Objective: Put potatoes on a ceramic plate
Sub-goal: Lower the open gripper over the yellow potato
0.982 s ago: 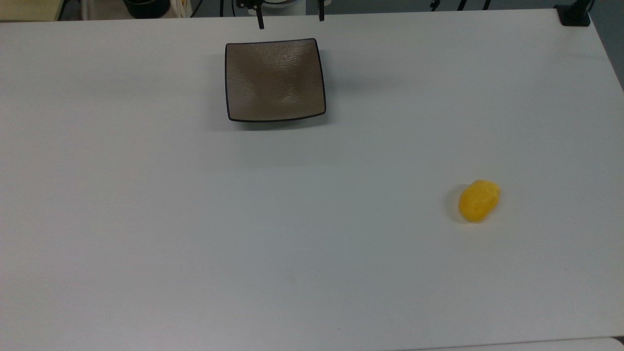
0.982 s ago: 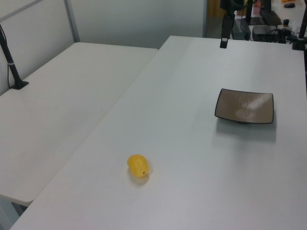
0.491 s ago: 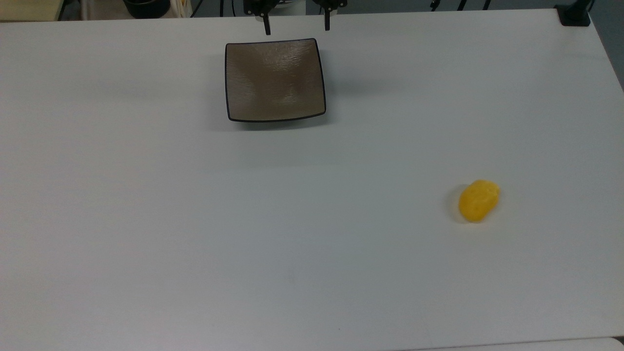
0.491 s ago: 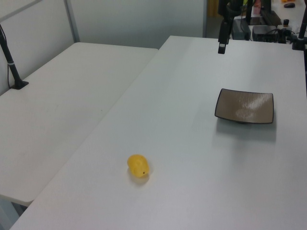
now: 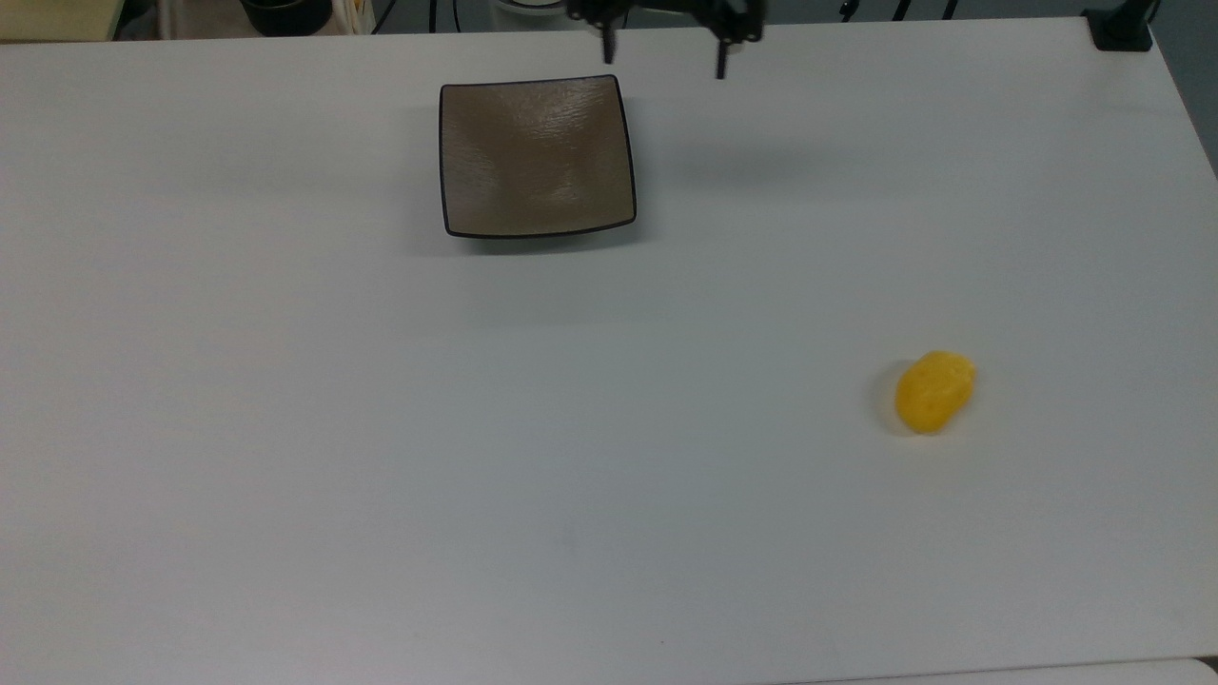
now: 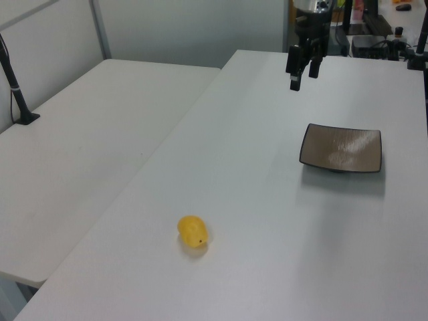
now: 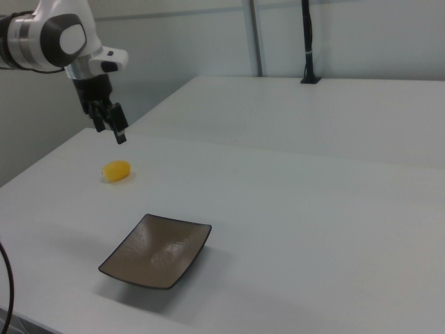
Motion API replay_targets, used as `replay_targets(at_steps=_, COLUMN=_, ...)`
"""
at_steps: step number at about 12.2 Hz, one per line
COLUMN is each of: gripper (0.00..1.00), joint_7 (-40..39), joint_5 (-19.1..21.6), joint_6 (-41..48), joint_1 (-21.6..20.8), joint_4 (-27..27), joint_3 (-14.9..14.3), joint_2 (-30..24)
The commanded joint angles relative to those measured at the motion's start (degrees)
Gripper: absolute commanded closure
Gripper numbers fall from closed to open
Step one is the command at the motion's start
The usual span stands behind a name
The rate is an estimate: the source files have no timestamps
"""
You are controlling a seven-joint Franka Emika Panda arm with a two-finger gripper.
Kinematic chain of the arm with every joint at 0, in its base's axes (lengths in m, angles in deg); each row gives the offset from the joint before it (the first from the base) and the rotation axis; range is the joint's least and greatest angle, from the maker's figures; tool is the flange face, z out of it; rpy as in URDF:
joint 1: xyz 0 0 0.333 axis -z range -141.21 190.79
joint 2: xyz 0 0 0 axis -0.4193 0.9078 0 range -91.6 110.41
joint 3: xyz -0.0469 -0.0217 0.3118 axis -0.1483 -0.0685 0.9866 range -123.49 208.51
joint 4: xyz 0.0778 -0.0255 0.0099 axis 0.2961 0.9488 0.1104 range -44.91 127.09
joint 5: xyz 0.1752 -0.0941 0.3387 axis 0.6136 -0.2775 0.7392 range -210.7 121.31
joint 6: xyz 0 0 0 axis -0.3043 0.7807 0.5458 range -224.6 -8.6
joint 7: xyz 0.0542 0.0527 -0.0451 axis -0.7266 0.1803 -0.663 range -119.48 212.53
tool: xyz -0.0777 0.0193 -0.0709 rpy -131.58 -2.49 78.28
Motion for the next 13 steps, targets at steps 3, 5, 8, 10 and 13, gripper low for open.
replay_targets(at_steps=3, gripper=0.0, joint_7=14.58, joint_5=0.23, joint_6=0.25, joint_1=-4.65, joint_4=-15.32, joint_3=1.8, joint_2=12.05)
replay_targets(at_steps=5, gripper=0.0, joint_7=19.34, joint_5=0.05, joint_6=-0.01, joint_1=-7.72, joint_4=-20.32, joint_3=1.8, joint_2=16.79)
replay_targets(at_steps=8, gripper=0.0, joint_7=23.65, joint_5=-0.04, joint_6=-0.53, joint_1=-9.4, joint_4=-26.75, joint_3=1.62, joint_2=22.08)
replay_targets(at_steps=10, gripper=0.0, joint_7=24.27, joint_5=-0.04, joint_6=-4.64, joint_1=-10.19, joint_4=-27.82, joint_3=1.62, joint_2=23.84)
replay_targets(at_steps=13, gripper=0.0, joint_7=24.98, joint_5=-0.39, joint_6=-10.27, joint_1=-11.6, joint_4=-27.91, joint_3=1.53, joint_2=26.74)
